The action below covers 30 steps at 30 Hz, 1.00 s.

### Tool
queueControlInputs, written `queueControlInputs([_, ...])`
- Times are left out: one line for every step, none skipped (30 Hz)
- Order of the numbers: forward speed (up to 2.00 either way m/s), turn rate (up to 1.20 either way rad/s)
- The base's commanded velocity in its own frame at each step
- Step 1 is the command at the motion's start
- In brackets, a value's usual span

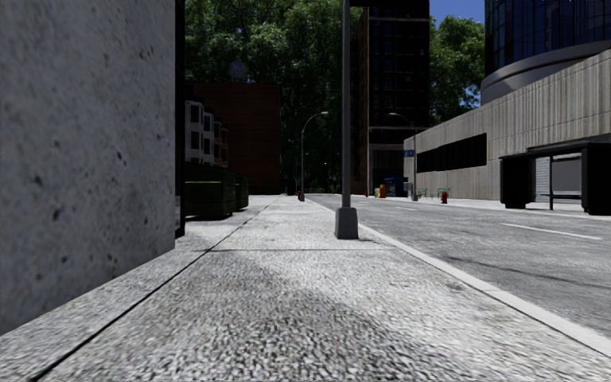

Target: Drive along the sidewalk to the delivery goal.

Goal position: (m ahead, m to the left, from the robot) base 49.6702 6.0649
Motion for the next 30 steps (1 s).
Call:
queueControlInputs([2.0, 0.0])
queueControlInputs([2.0, 0.0])
queueControlInputs([2.0, 0.0])
queueControlInputs([2.0, 0.0])
queueControlInputs([2.0, 0.0])
queueControlInputs([2.0, 0.0])
queueControlInputs([2.0, 0.0])
queueControlInputs([2.0, 0.0])
queueControlInputs([2.0, 0.0])
queueControlInputs([2.0, 0.0])
queueControlInputs([2.0, 0.0])
queueControlInputs([2.0, 0.0])
queueControlInputs([2.0, 0.0])
queueControlInputs([2.0, 0.0])
queueControlInputs([2.0, 0.0])
queueControlInputs([2.0, 0.0])
queueControlInputs([2.0, 0.0])
queueControlInputs([2.0, 0.0])
queueControlInputs([2.0, 0.0])
queueControlInputs([2.0, 0.0])
queueControlInputs([2.0, 0.0])
queueControlInputs([2.0, 0.0])
queueControlInputs([2.0, 0.0])
queueControlInputs([2.0, 0.0])
queueControlInputs([2.0, 0.0])
queueControlInputs([2.0, 0.0])
queueControlInputs([2.0, 0.0])
queueControlInputs([2.0, 0.0])
queueControlInputs([2.0, 0.0])
queueControlInputs([2.0, 0.0])
